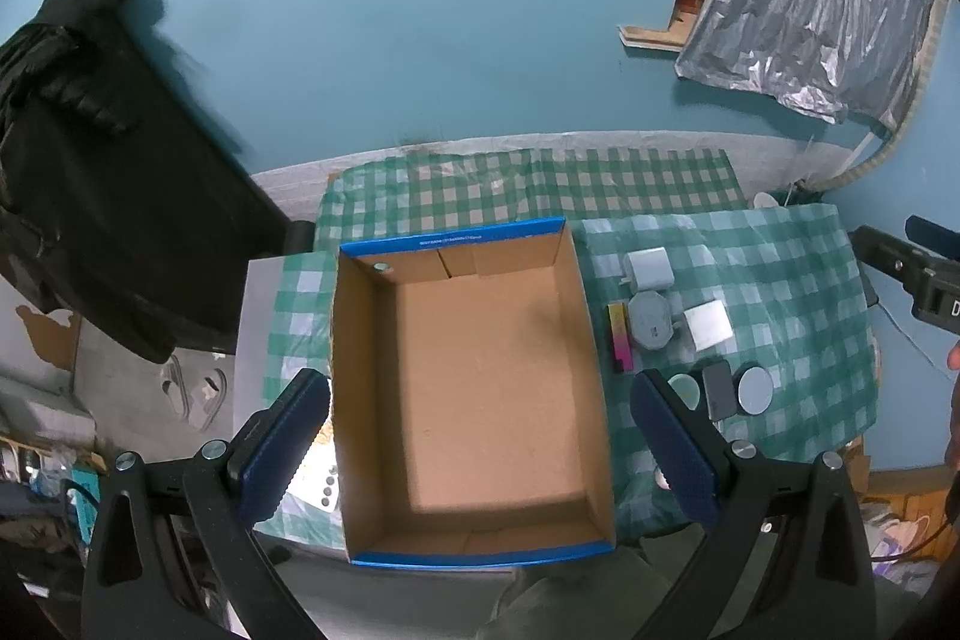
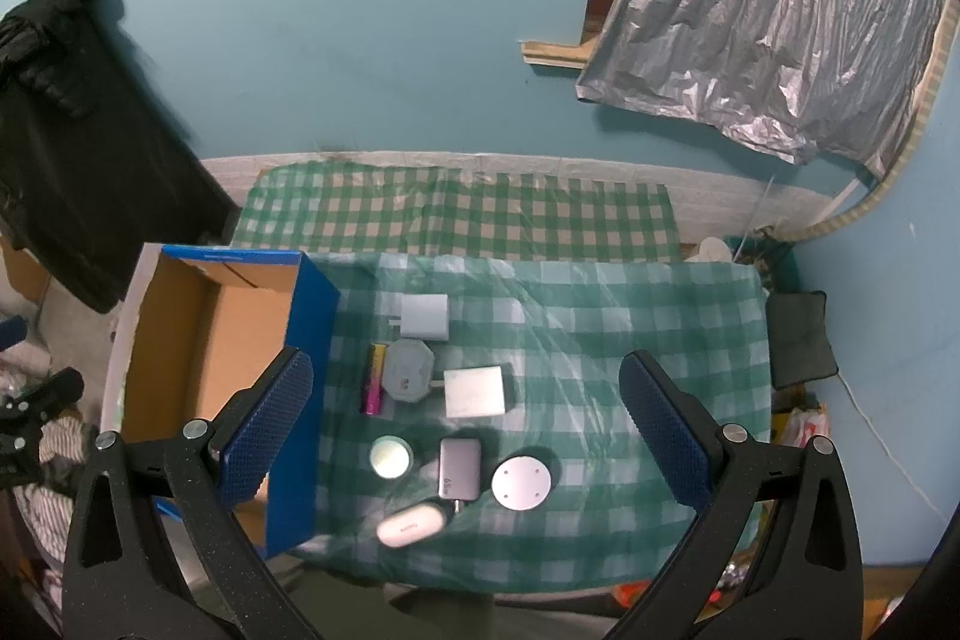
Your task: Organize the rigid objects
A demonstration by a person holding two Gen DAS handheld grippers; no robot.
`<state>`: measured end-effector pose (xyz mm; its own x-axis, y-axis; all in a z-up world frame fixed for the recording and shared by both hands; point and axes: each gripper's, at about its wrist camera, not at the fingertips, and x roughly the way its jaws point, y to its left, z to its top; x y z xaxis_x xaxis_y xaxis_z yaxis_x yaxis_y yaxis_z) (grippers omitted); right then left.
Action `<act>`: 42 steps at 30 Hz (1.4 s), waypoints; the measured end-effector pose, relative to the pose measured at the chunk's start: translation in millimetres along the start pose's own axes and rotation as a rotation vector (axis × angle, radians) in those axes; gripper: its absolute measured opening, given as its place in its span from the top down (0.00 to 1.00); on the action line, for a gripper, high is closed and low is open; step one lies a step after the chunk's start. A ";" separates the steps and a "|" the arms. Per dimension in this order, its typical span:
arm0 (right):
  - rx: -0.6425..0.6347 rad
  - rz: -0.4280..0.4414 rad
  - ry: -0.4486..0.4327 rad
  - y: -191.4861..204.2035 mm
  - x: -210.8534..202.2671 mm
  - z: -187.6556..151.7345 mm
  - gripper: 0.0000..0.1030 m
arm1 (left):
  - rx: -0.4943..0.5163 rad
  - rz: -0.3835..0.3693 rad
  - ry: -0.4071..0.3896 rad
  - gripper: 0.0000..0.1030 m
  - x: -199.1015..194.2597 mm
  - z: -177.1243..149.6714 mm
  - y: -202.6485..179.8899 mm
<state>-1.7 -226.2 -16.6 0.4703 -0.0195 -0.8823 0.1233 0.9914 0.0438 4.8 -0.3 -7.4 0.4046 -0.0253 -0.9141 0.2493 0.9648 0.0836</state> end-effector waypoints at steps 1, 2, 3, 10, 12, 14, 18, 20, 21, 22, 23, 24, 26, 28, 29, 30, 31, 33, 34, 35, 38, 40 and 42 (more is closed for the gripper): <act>0.001 0.001 0.001 0.2 -0.4 1.2 0.01 | 0.003 0.001 -0.001 0.02 0.1 -0.2 0.1; 0.001 0.000 0.002 0.2 0.6 0.7 0.01 | 0.004 0.002 -0.001 0.02 0.2 -0.3 0.1; 0.001 0.000 0.002 -0.3 1.1 -1.4 0.01 | 0.001 -0.001 0.000 0.02 0.5 -0.7 0.1; 0.001 -0.001 0.005 1.0 2.2 -3.7 0.01 | 0.001 -0.002 0.001 0.02 1.0 -3.2 -0.9; 0.001 -0.001 0.006 1.1 2.3 -2.7 0.01 | 0.001 -0.001 0.001 0.02 1.6 -4.1 -0.6; 0.000 -0.001 0.006 0.8 2.2 -1.7 0.01 | 0.000 -0.001 0.002 0.02 1.9 -5.4 -0.2; -0.004 -0.004 0.013 6.7 4.4 -8.3 0.01 | 0.001 -0.002 0.002 0.02 2.0 -4.7 0.0; -0.007 -0.006 0.017 8.8 5.0 -10.3 0.01 | 0.002 0.000 0.003 0.02 1.9 -4.3 0.0; -0.008 -0.006 0.017 8.8 5.1 -10.6 0.01 | 0.002 0.000 0.003 0.02 2.0 -4.2 0.2; -0.008 -0.006 0.016 8.8 5.1 -10.8 0.01 | 0.003 0.001 0.004 0.02 2.5 -5.6 0.4; -0.007 -0.005 0.015 8.6 5.4 -10.8 0.01 | 0.004 0.001 0.005 0.02 3.5 -7.1 1.5; -0.005 -0.006 0.017 8.4 5.4 -8.8 0.01 | 0.004 0.003 0.007 0.02 3.9 -8.0 2.1; -0.005 -0.007 0.019 8.2 5.1 -7.2 0.01 | 0.006 0.005 0.009 0.02 4.3 -9.3 2.6; -0.006 -0.006 0.018 8.2 5.1 -7.0 0.01 | 0.008 0.007 0.009 0.02 4.3 -9.3 3.5; -0.007 -0.006 0.019 8.3 5.2 -7.0 0.01 | 0.008 0.006 0.009 0.02 4.3 -9.4 3.9; -0.007 -0.007 0.019 8.7 5.4 -7.5 0.01 | 0.007 0.005 0.011 0.02 4.6 -8.4 3.9; -0.006 -0.006 0.019 8.5 5.3 -6.8 0.01 | 0.007 0.005 0.011 0.02 4.7 -9.5 4.2; -0.005 -0.007 0.021 9.0 5.6 -7.4 0.01 | 0.008 0.005 0.011 0.02 4.7 -8.1 4.1; -0.005 -0.008 0.021 8.9 5.4 -7.0 0.01 | 0.009 0.005 0.012 0.02 4.7 -8.3 4.3; -0.005 -0.007 0.021 9.1 5.5 -7.6 0.01 | 0.010 0.005 0.012 0.02 4.8 -8.7 4.4; -0.006 -0.007 0.021 9.3 5.5 -7.2 0.01 | 0.011 0.005 0.014 0.02 4.6 -8.4 4.9; -0.005 -0.007 0.022 9.9 5.7 -7.9 0.01 | 0.013 0.006 0.014 0.02 3.5 -6.3 5.7; -0.006 -0.006 0.022 10.0 5.2 -7.5 0.01 | 0.013 0.005 0.015 0.02 3.6 -5.9 5.6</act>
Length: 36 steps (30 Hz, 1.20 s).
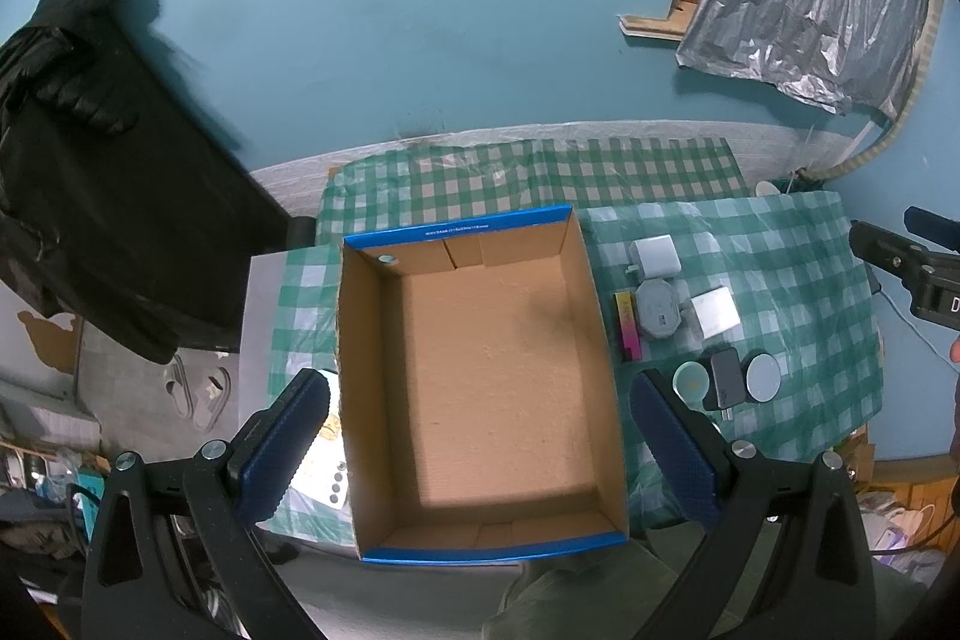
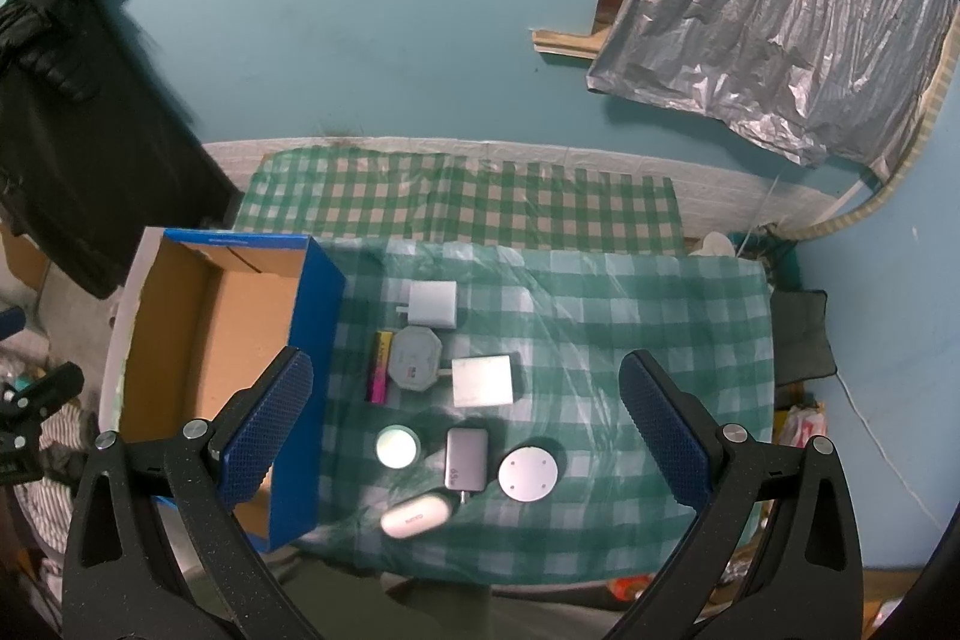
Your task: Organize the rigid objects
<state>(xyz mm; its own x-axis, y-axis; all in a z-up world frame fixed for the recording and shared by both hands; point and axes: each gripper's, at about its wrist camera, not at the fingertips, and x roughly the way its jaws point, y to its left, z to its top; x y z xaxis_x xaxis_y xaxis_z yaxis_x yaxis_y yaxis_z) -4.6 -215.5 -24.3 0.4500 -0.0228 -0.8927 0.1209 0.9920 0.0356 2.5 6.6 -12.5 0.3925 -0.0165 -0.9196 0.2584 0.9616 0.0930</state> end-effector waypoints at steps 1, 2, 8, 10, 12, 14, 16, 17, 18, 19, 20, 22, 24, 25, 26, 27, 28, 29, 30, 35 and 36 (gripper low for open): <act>0.000 0.000 0.000 -0.2 -0.2 0.7 0.01 | -0.001 0.000 0.000 0.02 -0.1 0.0 -0.2; 0.000 -0.001 0.001 -0.1 -0.3 0.8 0.01 | -0.001 0.000 -0.001 0.02 -0.2 0.0 -0.3; 0.000 -0.001 0.000 1.3 0.3 0.0 0.01 | 0.001 0.001 0.000 0.02 -0.1 0.1 -0.1; -0.002 -0.002 0.001 1.5 0.3 0.1 0.01 | 0.001 0.001 0.000 0.02 -0.4 0.6 0.4; -0.003 -0.003 0.001 1.5 0.5 0.0 0.01 | 0.000 0.001 0.001 0.02 -0.4 1.1 0.4; -0.001 -0.002 0.002 1.0 0.1 0.7 0.01 | 0.001 0.001 0.001 0.02 -0.8 0.9 0.6; -0.001 -0.002 0.003 1.3 0.6 -0.1 0.01 | 0.002 0.002 0.001 0.02 -1.0 0.9 0.7; -0.001 -0.001 0.004 1.7 0.8 -0.8 0.01 | 0.002 0.002 0.000 0.02 -0.6 1.1 0.2; -0.001 -0.001 0.004 2.2 1.0 -1.2 0.01 | 0.003 0.003 0.000 0.02 -1.0 0.8 0.9; -0.002 -0.001 0.004 2.7 1.8 -2.2 0.01 | 0.004 0.003 0.000 0.02 -1.3 0.4 1.2; -0.003 0.000 0.005 4.3 2.7 -3.9 0.01 | 0.004 0.004 0.002 0.02 -1.5 -0.2 2.1; -0.006 0.000 0.008 6.2 3.5 -6.4 0.01 | 0.003 0.005 0.004 0.02 -1.0 -2.4 3.4; -0.006 0.002 0.013 7.4 3.9 -8.7 0.01 | 0.000 0.009 0.007 0.02 0.0 -4.5 5.7; -0.006 0.006 0.016 7.8 3.6 -7.9 0.01 | -0.002 0.011 0.009 0.02 0.8 -5.6 7.2; -0.004 0.010 0.019 7.5 4.5 -9.7 0.01 | -0.004 0.015 0.014 0.02 2.4 -7.2 9.0; -0.003 0.013 0.023 6.6 5.4 -8.1 0.01 | -0.005 0.018 0.018 0.02 4.1 -8.0 10.0; 0.000 0.020 0.031 5.2 7.2 -10.1 0.01 | -0.007 0.020 0.023 0.02 6.4 -9.6 11.4; 0.003 0.024 0.037 3.0 8.9 -8.7 0.01 | -0.008 0.023 0.027 0.02 8.6 -11.3 12.6; 0.006 0.028 0.044 0.8 11.0 -9.7 0.01 | -0.008 0.027 0.031 0.02 10.4 -13.4 14.5; 0.018 0.019 0.088 -14.7 24.0 -12.7 0.01 | -0.019 0.063 0.067 0.02 26.9 -22.1 29.4; 0.023 0.016 0.095 -17.7 26.8 -13.3 0.01 | -0.024 0.068 0.072 0.02 30.1 -24.0 32.7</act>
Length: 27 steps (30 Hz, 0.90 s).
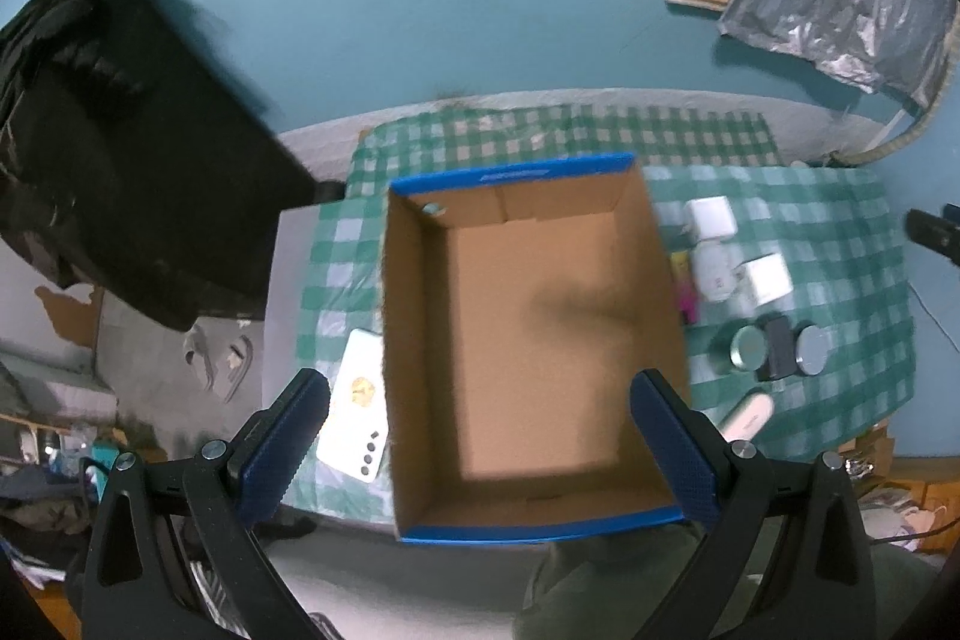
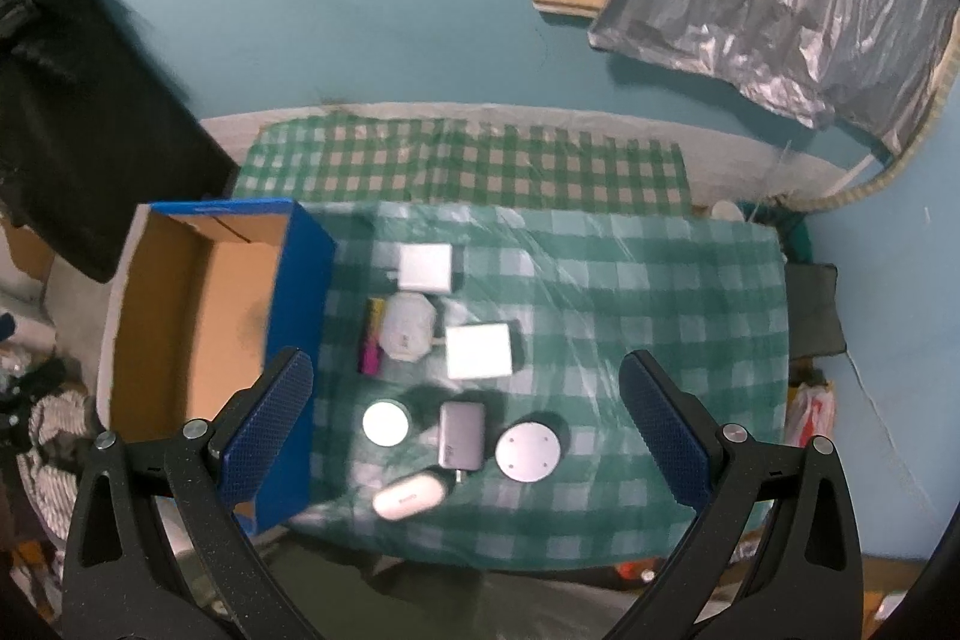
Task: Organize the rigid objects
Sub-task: 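Move the left gripper to the box wall while the right gripper approaches the silver disc, then grasp the box wall with the left gripper while the right gripper grasps the silver disc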
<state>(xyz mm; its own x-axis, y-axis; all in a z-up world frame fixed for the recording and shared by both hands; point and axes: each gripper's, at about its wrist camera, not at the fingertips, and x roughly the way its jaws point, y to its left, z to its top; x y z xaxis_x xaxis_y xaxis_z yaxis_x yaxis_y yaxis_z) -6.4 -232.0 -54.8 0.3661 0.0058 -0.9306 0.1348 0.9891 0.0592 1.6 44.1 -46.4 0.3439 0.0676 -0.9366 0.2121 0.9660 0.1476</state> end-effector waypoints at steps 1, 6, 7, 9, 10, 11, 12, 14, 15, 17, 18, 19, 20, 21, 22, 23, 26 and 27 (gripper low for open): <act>0.007 -0.003 0.011 -4.9 4.4 -1.3 0.01 | -0.007 0.004 0.008 0.02 4.8 -2.0 4.6; 0.046 -0.024 0.075 -24.3 32.1 -8.7 0.01 | -0.054 0.004 0.057 0.02 24.5 -9.0 29.8; 0.053 -0.029 0.091 -28.4 38.7 -11.5 0.01 | -0.057 0.005 0.064 0.02 27.6 -9.9 32.7; 0.070 -0.026 0.123 -36.1 52.8 -18.1 0.01 | -0.065 0.030 0.078 0.02 35.5 -12.0 40.8; 0.078 -0.022 0.135 -37.6 58.4 -20.4 0.01 | -0.069 0.042 0.084 0.02 40.0 -13.5 45.5; 0.088 -0.017 0.154 -40.8 65.8 -23.9 0.01 | -0.075 0.046 0.090 0.02 45.0 -15.2 50.6; 0.095 -0.010 0.162 -43.2 71.1 -26.6 0.01 | -0.080 0.047 0.101 0.02 50.6 -16.9 55.4; 0.117 0.004 0.199 -49.6 87.3 -34.4 0.01 | -0.089 0.053 0.116 0.02 58.9 -19.9 62.4; 0.122 0.004 0.211 -51.6 91.9 -36.8 0.01 | -0.094 0.056 0.124 0.02 63.3 -21.8 64.9; 0.136 0.013 0.235 -57.4 106.2 -43.7 0.01 | -0.102 0.067 0.150 0.02 75.0 -27.2 69.8; 0.140 0.011 0.247 -59.7 112.4 -46.7 0.01 | -0.104 0.069 0.158 0.02 80.8 -29.6 71.6; 0.141 0.011 0.252 -62.1 116.2 -48.3 0.01 | -0.106 0.068 0.164 0.02 84.3 -31.8 73.1; 0.142 0.009 0.256 -64.5 120.8 -50.9 0.01 | -0.110 0.064 0.174 0.02 89.6 -34.4 74.8; 0.142 0.010 0.257 -66.7 124.9 -52.7 0.01 | -0.115 0.058 0.184 0.02 94.9 -36.5 77.0; 0.141 0.015 0.265 -68.6 130.1 -55.0 0.01 | -0.119 0.052 0.193 0.02 100.2 -39.1 78.3; 0.142 0.017 0.271 -70.7 135.0 -57.4 0.01 | -0.120 0.052 0.201 0.02 104.8 -41.2 79.2; 0.140 0.008 0.278 -75.4 147.1 -63.4 0.01 | -0.106 0.062 0.217 0.02 118.5 -47.0 77.2; 0.140 0.005 0.281 -77.4 150.1 -65.4 0.01 | -0.102 0.060 0.221 0.03 122.2 -48.7 76.8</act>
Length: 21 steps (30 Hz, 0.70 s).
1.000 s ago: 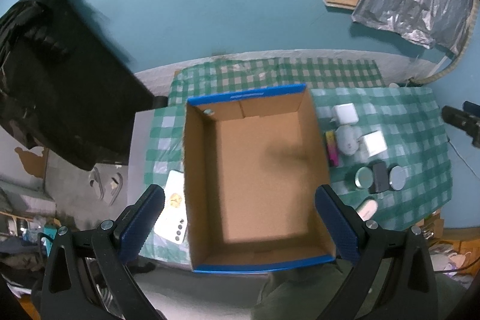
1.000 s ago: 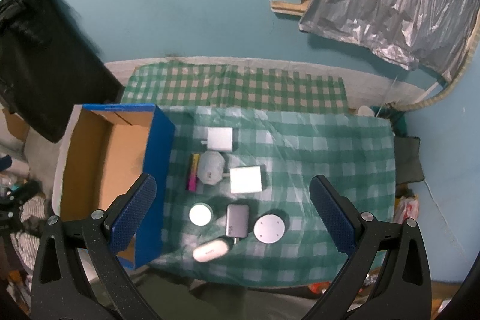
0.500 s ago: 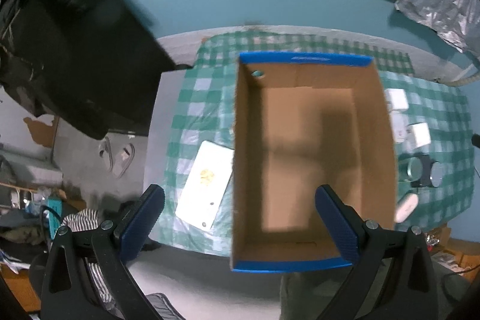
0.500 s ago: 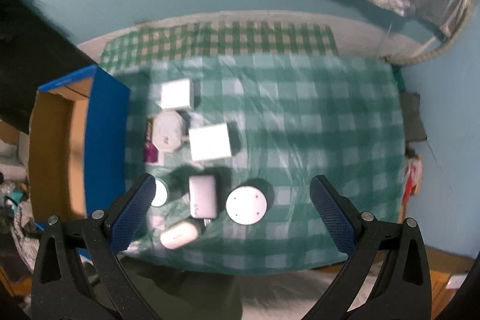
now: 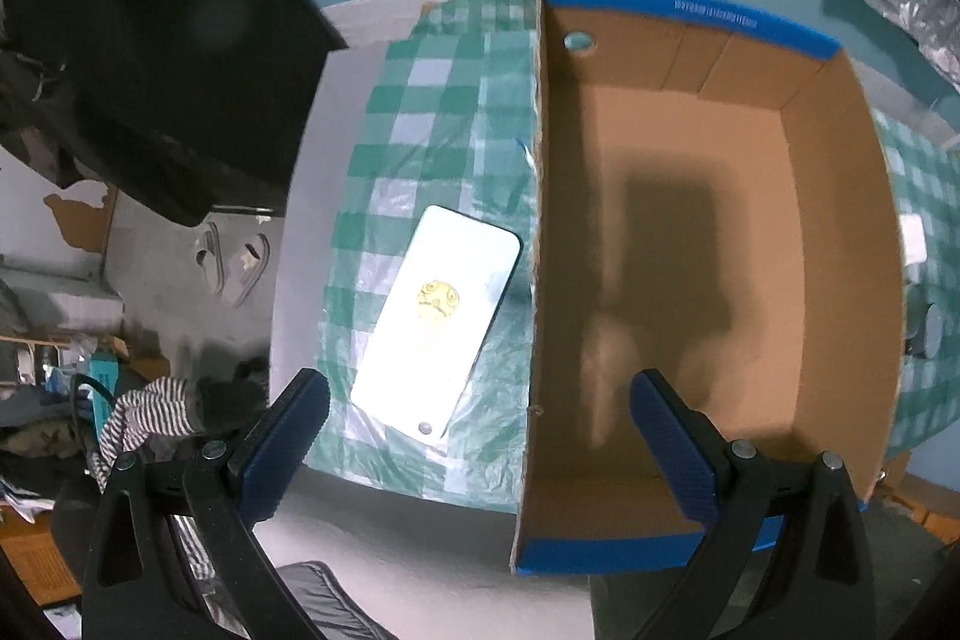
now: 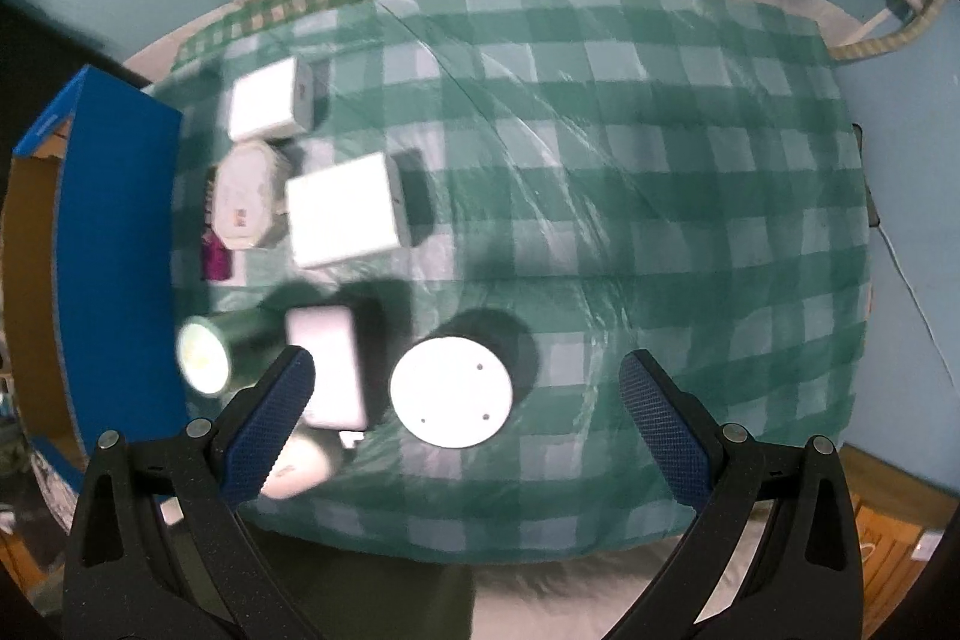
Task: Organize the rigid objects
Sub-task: 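Grasp the box wall with the left gripper while the right gripper grasps the silver disc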
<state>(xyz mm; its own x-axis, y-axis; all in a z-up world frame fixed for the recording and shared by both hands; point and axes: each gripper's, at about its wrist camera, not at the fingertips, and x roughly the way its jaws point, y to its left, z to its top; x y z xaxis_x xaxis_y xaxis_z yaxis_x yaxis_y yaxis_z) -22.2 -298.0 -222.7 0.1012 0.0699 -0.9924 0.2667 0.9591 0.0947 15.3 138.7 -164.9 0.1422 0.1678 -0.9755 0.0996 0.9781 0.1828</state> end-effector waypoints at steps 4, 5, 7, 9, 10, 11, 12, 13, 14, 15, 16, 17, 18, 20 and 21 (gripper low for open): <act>-0.002 -0.007 0.021 -6.8 14.0 -2.9 0.03 | 0.003 -0.002 0.038 0.14 18.5 -3.5 -2.3; -0.006 -0.012 0.030 -7.2 18.0 -3.7 0.03 | 0.002 -0.001 0.047 0.14 21.5 -4.3 -2.4; -0.020 -0.019 0.050 -6.9 26.1 -4.1 0.04 | -0.005 -0.014 0.058 0.14 26.3 -6.3 -3.0; -0.027 -0.028 0.066 -6.2 33.2 -4.9 0.04 | -0.013 -0.024 0.068 0.16 29.0 -7.7 -3.6; -0.028 -0.031 0.070 -5.9 36.6 -5.5 0.04 | -0.014 -0.033 0.069 0.16 30.1 -8.3 -4.4; -0.027 -0.031 0.073 -5.9 39.1 -5.7 0.04 | -0.015 -0.035 0.067 0.16 31.1 -8.5 -5.0; -0.027 -0.030 0.076 -5.6 42.0 -5.8 0.04 | -0.014 -0.034 0.069 0.17 32.5 -8.5 -5.6; -0.027 -0.030 0.079 -5.2 44.9 -5.9 0.04 | -0.011 -0.032 0.071 0.17 34.0 -8.5 -6.4; -0.030 -0.028 0.083 -4.5 47.6 -5.8 0.04 | -0.010 -0.035 0.073 0.19 35.3 -8.4 -7.2; -0.033 -0.027 0.085 -3.9 49.8 -6.1 0.04 | -0.009 -0.038 0.076 0.22 36.7 -8.2 -7.7; -0.037 -0.027 0.087 -2.7 51.8 -5.7 0.04 | -0.010 -0.039 0.081 0.23 38.5 -8.1 -7.9; -0.042 -0.026 0.085 -1.7 53.1 -5.0 0.04 | -0.011 -0.039 0.083 0.26 40.2 -8.2 -7.6; -0.050 -0.030 0.084 0.2 55.2 -3.8 0.05 | -0.012 -0.041 0.085 0.30 41.4 -8.5 -7.9; -0.060 -0.041 0.088 2.0 61.4 -3.5 0.08 | -0.013 -0.048 0.093 0.34 43.5 -9.2 -8.9; -0.062 -0.043 0.093 3.8 64.0 -5.3 0.10 | -0.013 -0.051 0.096 0.38 44.0 -9.7 -9.6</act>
<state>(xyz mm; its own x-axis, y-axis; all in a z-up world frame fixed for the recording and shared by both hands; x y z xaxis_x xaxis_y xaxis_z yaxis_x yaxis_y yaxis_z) -19.7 -288.5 -286.3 0.0004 0.0507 -0.9987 0.2086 0.9767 0.0496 11.1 137.9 -210.8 0.0426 0.1282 -0.9908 0.0915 0.9871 0.1317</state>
